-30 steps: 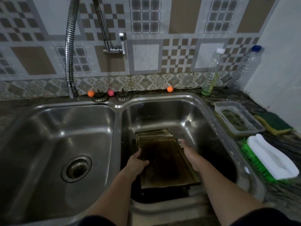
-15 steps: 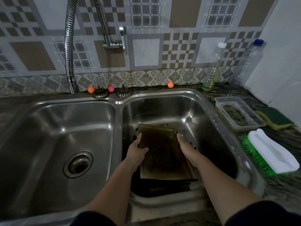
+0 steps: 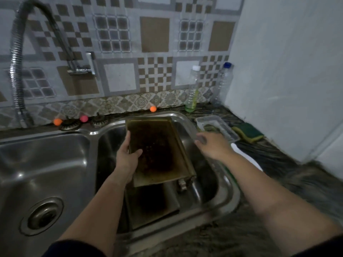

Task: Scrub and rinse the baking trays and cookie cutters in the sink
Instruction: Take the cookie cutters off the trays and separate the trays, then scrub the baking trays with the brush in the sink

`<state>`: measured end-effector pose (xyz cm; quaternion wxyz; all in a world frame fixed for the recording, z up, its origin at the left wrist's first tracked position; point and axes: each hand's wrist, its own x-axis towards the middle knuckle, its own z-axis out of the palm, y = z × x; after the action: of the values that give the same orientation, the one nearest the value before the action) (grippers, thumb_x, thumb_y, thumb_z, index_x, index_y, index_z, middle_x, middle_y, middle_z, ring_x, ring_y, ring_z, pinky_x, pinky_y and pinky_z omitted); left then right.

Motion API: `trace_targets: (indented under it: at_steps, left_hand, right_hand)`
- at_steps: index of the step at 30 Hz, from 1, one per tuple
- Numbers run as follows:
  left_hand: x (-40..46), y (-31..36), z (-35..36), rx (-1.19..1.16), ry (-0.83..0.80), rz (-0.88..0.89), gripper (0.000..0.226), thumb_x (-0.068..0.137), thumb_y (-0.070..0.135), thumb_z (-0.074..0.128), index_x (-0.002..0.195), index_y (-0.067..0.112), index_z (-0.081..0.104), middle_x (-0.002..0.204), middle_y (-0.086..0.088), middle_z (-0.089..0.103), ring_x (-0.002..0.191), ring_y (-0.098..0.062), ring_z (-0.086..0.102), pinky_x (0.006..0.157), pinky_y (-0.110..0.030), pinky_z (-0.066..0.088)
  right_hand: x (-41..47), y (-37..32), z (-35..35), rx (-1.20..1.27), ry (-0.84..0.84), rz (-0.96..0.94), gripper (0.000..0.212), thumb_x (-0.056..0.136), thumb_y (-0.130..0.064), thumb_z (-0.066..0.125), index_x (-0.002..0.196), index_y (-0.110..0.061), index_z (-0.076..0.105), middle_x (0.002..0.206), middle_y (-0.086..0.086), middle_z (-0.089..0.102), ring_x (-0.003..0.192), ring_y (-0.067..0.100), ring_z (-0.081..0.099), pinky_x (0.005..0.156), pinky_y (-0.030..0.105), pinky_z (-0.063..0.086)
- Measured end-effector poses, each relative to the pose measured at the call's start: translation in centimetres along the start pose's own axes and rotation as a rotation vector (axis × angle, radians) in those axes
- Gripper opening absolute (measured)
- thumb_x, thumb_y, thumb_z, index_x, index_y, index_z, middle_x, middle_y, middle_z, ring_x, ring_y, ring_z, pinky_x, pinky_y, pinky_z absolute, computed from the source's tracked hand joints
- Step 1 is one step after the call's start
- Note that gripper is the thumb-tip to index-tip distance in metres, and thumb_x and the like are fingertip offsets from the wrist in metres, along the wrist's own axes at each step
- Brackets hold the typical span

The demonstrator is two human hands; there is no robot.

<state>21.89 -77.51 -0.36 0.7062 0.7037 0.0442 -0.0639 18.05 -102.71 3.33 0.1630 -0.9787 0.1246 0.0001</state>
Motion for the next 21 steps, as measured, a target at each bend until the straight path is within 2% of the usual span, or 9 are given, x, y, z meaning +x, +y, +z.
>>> trace_targets:
  at_steps: [2,5,8,10,14,17,19,21]
  left_hand:
    - [-0.2,0.5,1.7,0.024,0.038,0.03,0.074,0.093,-0.005,0.049,0.147,0.041,0.027,0.144,0.004,0.045,0.133,-0.019,0.041,0.112,-0.047,0.032]
    - [-0.7,1.1,3.7,0.034,0.092,0.077,0.074,0.092,-0.006,0.048,0.147,0.038,0.027,0.144,0.003,0.045,0.134,-0.018,0.039,0.113,-0.043,0.03]
    - [-1.2,1.3,5.4,0.011,0.122,0.104,0.073,0.093,-0.007,0.046,0.148,0.036,0.025,0.145,0.003,0.043,0.135,-0.019,0.038,0.11,-0.041,0.032]
    - [-1.4,1.3,6.2,0.008,0.146,0.102,0.073,0.093,-0.006,0.046,0.149,0.037,0.024,0.146,0.003,0.042,0.134,-0.019,0.038,0.11,-0.042,0.032]
    - [-1.2,1.2,7.6,-0.003,0.167,0.103,0.074,0.093,-0.005,0.047,0.148,0.039,0.024,0.146,0.004,0.043,0.135,-0.019,0.038,0.112,-0.043,0.032]
    - [-1.1,1.4,8.1,-0.013,0.156,0.114,0.074,0.093,-0.005,0.046,0.147,0.041,0.024,0.147,0.004,0.042,0.136,-0.019,0.036,0.112,-0.047,0.031]
    - [-1.0,1.4,8.1,-0.013,0.155,0.121,0.075,0.094,-0.005,0.046,0.147,0.042,0.023,0.147,0.004,0.042,0.137,-0.019,0.036,0.113,-0.048,0.031]
    - [-0.8,1.5,8.1,-0.015,0.159,0.122,0.076,0.094,-0.005,0.045,0.147,0.044,0.023,0.146,0.004,0.042,0.136,-0.018,0.036,0.112,-0.048,0.03]
  right_hand:
    - [-1.1,3.3,-1.2,-0.163,0.021,0.087,0.04,0.092,-0.052,0.048,0.128,-0.036,0.052,0.135,0.001,0.053,0.126,0.03,0.046,0.098,0.04,0.042]
    - [-2.6,7.3,-2.0,-0.243,-0.031,0.17,0.05,0.089,-0.056,0.052,0.136,-0.039,0.043,0.144,0.006,0.038,0.127,0.037,0.041,0.098,0.049,0.042]
    - [-3.4,9.7,-1.2,-0.242,-0.147,0.166,0.066,0.09,-0.056,0.053,0.147,-0.045,0.022,0.148,0.011,0.03,0.116,0.037,0.052,0.088,0.045,0.049]
    - [-3.9,10.5,-0.6,-0.235,-0.162,0.121,0.069,0.092,-0.053,0.052,0.148,-0.049,0.013,0.15,0.012,0.028,0.113,0.036,0.055,0.084,0.042,0.048]
    - [-4.0,11.0,-0.8,-0.192,-0.144,0.052,0.065,0.093,-0.053,0.049,0.147,-0.051,0.013,0.143,0.008,0.037,0.108,0.031,0.057,0.074,0.036,0.049]
    - [-3.1,10.6,-2.8,-0.109,-0.147,-0.008,0.07,0.089,-0.057,0.052,0.146,-0.053,0.012,0.148,0.002,0.04,0.118,0.027,0.055,0.08,0.037,0.053]
    - [-2.0,10.0,-4.5,-0.036,-0.067,-0.054,0.075,0.087,-0.055,0.056,0.148,-0.05,0.013,0.145,0.0,0.045,0.118,0.026,0.055,0.083,0.039,0.053]
    - [-0.1,9.4,-5.6,0.006,0.023,-0.094,0.08,0.086,-0.052,0.059,0.15,-0.041,0.013,0.137,0.002,0.052,0.112,0.026,0.058,0.08,0.038,0.052]
